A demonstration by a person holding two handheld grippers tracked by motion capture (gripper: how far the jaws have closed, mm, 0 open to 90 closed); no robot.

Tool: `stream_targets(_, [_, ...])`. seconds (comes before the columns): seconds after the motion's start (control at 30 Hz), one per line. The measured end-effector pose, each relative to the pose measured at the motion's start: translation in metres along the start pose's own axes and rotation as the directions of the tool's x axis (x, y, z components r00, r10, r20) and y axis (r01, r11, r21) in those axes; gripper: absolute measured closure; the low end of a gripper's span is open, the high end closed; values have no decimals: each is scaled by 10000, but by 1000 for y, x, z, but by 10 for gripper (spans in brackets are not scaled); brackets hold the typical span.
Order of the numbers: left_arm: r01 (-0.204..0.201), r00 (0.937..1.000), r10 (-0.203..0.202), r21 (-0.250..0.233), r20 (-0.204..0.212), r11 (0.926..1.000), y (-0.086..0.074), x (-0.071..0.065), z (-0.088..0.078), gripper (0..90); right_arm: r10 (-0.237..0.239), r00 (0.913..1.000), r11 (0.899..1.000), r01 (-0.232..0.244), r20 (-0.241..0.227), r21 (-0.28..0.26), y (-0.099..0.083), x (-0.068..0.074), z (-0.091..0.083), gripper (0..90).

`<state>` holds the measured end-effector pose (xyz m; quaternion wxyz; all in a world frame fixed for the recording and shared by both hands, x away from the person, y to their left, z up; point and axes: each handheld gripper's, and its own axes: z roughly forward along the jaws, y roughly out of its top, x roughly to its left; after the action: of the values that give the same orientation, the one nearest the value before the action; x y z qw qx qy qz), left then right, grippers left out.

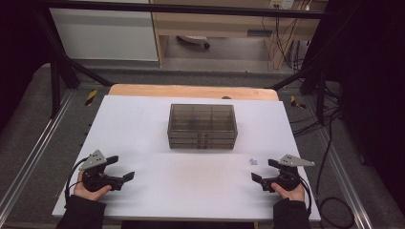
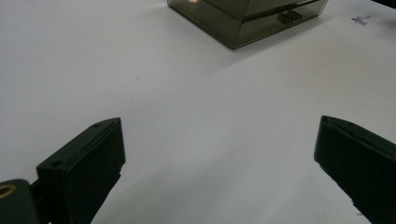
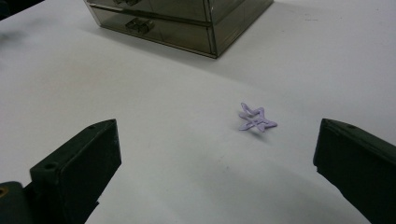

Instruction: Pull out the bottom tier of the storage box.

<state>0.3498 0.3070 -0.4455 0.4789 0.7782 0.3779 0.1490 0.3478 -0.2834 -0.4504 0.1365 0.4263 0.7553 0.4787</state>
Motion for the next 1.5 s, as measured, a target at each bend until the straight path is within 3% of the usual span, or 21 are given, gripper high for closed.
stream_targets(0.5, [1,10000,-1,-18,-48,10000,-1,1,-1,14,-228,9997,9997,228,44,31,2,3,1,16])
stream_targets(0.83, [-25,9999,25,11,-109,10000,-1,1,-1,15,-337,9987,9994,336,371,45,7,4,4,21])
stream_targets(1.5, [-77,9998,77,-8,-207,10000,-1,1,-2,15,-997,9920,9949,984,780,199,20,16,13,23])
